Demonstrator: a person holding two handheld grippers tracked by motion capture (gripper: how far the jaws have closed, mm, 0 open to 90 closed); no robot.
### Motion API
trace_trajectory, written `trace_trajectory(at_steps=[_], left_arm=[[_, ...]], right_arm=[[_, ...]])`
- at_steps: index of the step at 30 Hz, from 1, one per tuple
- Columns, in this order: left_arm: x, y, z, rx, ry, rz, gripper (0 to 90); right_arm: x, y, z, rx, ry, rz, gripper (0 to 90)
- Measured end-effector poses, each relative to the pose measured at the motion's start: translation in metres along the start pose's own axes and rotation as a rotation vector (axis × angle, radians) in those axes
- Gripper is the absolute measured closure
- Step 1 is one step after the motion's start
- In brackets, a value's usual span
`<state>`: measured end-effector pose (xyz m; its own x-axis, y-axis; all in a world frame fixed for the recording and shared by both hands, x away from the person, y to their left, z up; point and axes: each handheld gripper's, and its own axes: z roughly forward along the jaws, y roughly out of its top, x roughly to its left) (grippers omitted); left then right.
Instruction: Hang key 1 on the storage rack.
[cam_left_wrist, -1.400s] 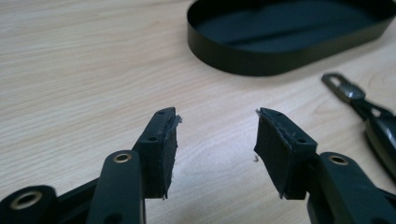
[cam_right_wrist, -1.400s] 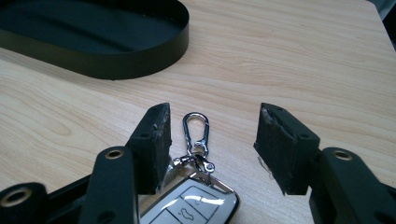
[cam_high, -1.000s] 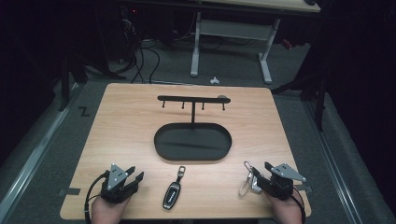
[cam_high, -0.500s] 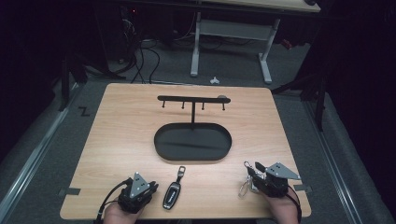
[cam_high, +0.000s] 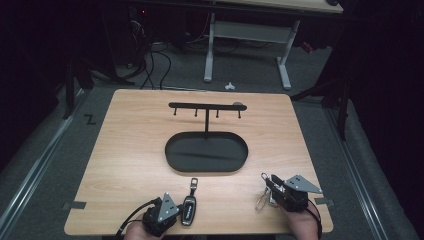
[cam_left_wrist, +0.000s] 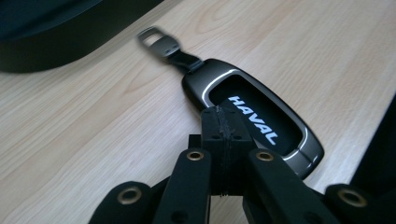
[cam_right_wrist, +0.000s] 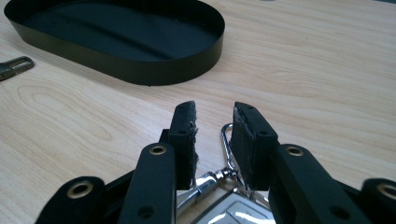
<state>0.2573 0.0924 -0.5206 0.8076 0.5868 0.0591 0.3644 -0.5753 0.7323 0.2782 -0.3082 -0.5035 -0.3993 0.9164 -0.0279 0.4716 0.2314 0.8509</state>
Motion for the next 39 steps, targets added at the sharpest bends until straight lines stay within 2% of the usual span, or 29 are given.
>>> trace_trajectory(at_steps=[1, 2, 4, 8, 11, 13, 14, 17, 18, 19, 21, 22, 23, 24, 25, 26, 29, 30, 31, 33, 35, 36, 37, 39], left_arm=[[-0.004, 0.004, 0.004, -0.004, -0.011, 0.017, 90.0], [-0.004, 0.004, 0.004, -0.004, -0.011, 0.017, 89.9], [-0.010, 0.012, 0.013, -0.010, -0.044, 0.043, 89.6], [-0.017, 0.023, 0.026, -0.017, -0.083, 0.069, 87.4], [-0.021, 0.027, 0.032, -0.026, -0.085, 0.097, 84.1], [-0.020, 0.028, 0.032, -0.033, -0.084, 0.095, 83.1], [-0.015, 0.028, 0.028, -0.061, -0.069, 0.082, 80.8], [-0.006, 0.026, 0.022, -0.086, -0.045, 0.050, 76.5], [0.001, 0.024, 0.018, -0.101, -0.024, 0.024, 74.8], [0.013, 0.019, 0.011, -0.121, 0.005, -0.023, 69.6], [0.026, 0.011, 0.003, -0.140, 0.045, -0.079, 64.9], [0.032, 0.007, -0.002, -0.142, 0.068, -0.097, 63.6], [0.032, 0.007, -0.002, -0.142, 0.068, -0.097, 61.9], [0.043, -0.002, -0.010, -0.141, 0.119, -0.124, 60.1], [0.047, -0.007, -0.015, -0.140, 0.144, -0.134, 58.8], [0.047, -0.007, -0.015, -0.140, 0.144, -0.134, 57.1], [0.060, -0.019, -0.028, -0.139, 0.209, -0.168, 53.6], [0.066, -0.027, -0.035, -0.148, 0.243, -0.194, 50.4], [0.066, -0.027, -0.035, -0.148, 0.243, -0.194, 49.0], [0.074, -0.037, -0.045, -0.152, 0.274, -0.236, 47.2], [0.076, -0.040, -0.048, -0.152, 0.281, -0.248, 45.4], [0.079, -0.044, -0.053, -0.158, 0.296, -0.268, 44.5], [0.079, -0.044, -0.053, -0.158, 0.296, -0.268, 43.9], [0.082, -0.048, -0.056, -0.169, 0.299, -0.286, 42.2]], right_arm=[[0.000, -0.001, -0.001, 0.004, 0.000, 0.006, 69.8], [-0.001, -0.002, -0.003, 0.004, -0.001, 0.012, 69.4], [-0.003, -0.005, -0.006, 0.007, -0.005, 0.016, 69.3], [-0.006, -0.012, -0.014, 0.020, -0.014, 0.033, 69.1], [-0.007, -0.015, -0.018, 0.022, -0.016, 0.043, 69.1], [-0.007, -0.015, -0.019, 0.024, -0.014, 0.045, 69.1], [-0.005, -0.017, -0.020, 0.024, -0.009, 0.039, 69.1], [-0.001, -0.017, -0.019, 0.032, 0.004, 0.033, 69.2], [0.002, -0.016, -0.018, 0.035, 0.012, 0.027, 69.1], [0.007, -0.015, -0.015, 0.039, 0.032, 0.016, 69.3], [0.013, -0.011, -0.011, 0.044, 0.053, -0.005, 69.6], [0.016, -0.010, -0.008, 0.044, 0.067, -0.013, 69.7], [0.016, -0.010, -0.008, 0.044, 0.067, -0.013, 69.7], [0.023, -0.006, -0.003, 0.046, 0.091, -0.022, 70.3], [0.026, -0.004, 0.000, 0.045, 0.102, -0.032, 70.6], [0.029, -0.002, 0.003, 0.047, 0.113, -0.038, 71.0], [0.035, 0.002, 0.009, 0.050, 0.133, -0.054, 71.6], [0.041, 0.006, 0.015, 0.054, 0.152, -0.068, 72.5], [0.041, 0.006, 0.015, 0.054, 0.152, -0.068, 72.5], [0.050, 0.011, 0.024, 0.060, 0.185, -0.092, 72.4], [0.054, 0.013, 0.028, 0.061, 0.195, -0.096, 72.3], [0.060, 0.019, 0.038, 0.067, 0.236, -0.093, 72.4], [0.060, 0.019, 0.038, 0.067, 0.236, -0.093, 72.4], [0.069, 0.030, 0.048, 0.073, 0.264, -0.121, 72.6]])
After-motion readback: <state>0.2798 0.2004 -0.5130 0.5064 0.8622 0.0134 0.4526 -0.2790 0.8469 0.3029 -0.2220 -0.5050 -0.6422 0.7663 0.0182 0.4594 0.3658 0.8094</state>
